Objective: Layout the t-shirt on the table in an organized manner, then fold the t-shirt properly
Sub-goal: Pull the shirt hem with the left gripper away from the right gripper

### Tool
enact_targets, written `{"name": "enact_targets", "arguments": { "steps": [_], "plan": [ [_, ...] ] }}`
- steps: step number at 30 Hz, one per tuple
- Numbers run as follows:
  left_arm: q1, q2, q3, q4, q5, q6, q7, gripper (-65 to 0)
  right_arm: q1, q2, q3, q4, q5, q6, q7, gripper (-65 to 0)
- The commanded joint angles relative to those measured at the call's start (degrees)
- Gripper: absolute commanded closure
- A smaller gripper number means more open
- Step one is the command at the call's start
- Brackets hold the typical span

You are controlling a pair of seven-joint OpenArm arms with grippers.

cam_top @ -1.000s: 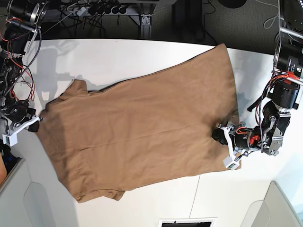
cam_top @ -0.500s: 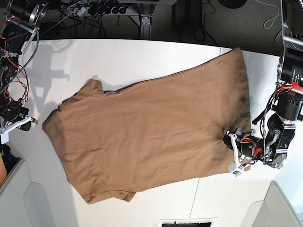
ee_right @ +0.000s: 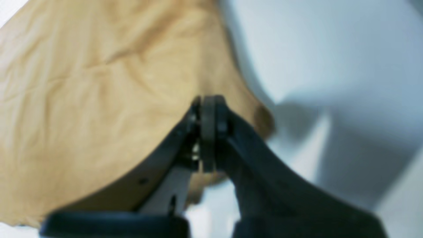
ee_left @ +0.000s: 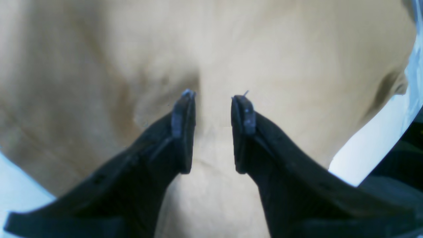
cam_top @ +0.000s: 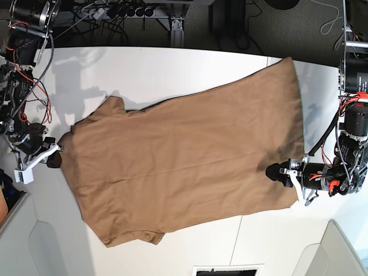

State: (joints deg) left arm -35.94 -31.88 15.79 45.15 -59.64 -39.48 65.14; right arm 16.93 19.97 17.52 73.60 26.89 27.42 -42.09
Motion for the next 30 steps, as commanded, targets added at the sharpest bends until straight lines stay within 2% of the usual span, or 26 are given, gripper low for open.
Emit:
{"name": "enact_targets", "arguments": {
  "steps": [1,4,7,10,15,19,25,30],
  "plan": [
    [-0.85,-0.55,-0.39,0.87,-1.14,-0.52,-0.42,-13.0,2.34,0.79,-1.57,0.72,-0.68,0.28,1.88,0.0],
    [2.12,-0.28,-0.39,0.87,-0.66,-0.52,-0.83,-5.7,4.79,0.81,-7.89,-1.66,-5.38,0.2,3.63,0.0],
    [5.07,-0.17,-0.39,0.87,0.66,-0.52,-1.81,-5.4,7.13,0.85,-13.42,-6.27,-9.66,-0.2,5.05,0.0],
    [7.48,-0.17,-0.39,0.87,3.85,-0.52,-5.01,-5.4,7.34,0.98,-16.35,-9.62,-10.99,-0.22,4.98,0.0],
    [8.81,0.37,-0.39,0.85,11.82,-0.52,-11.63,-5.4,4.92,1.64,-16.33,-10.36,-10.93,-0.22,1.53,0.0],
    [8.2,2.08,-0.39,0.87,17.22,-0.52,-13.77,-5.4,0.35,3.08,-15.67,-5.81,-7.06,-0.2,-0.48,0.0],
    [8.0,4.02,-0.39,0.87,17.94,-0.52,-13.73,-5.4,-7.82,3.52,-11.67,5.35,-4.39,-0.2,-3.8,0.0],
    [8.0,4.2,-0.39,1.62,16.76,-0.52,-13.14,-5.6,-12.61,3.52,-6.27,9.2,-3.06,-0.2,-4.44,0.0]
  ]
}}
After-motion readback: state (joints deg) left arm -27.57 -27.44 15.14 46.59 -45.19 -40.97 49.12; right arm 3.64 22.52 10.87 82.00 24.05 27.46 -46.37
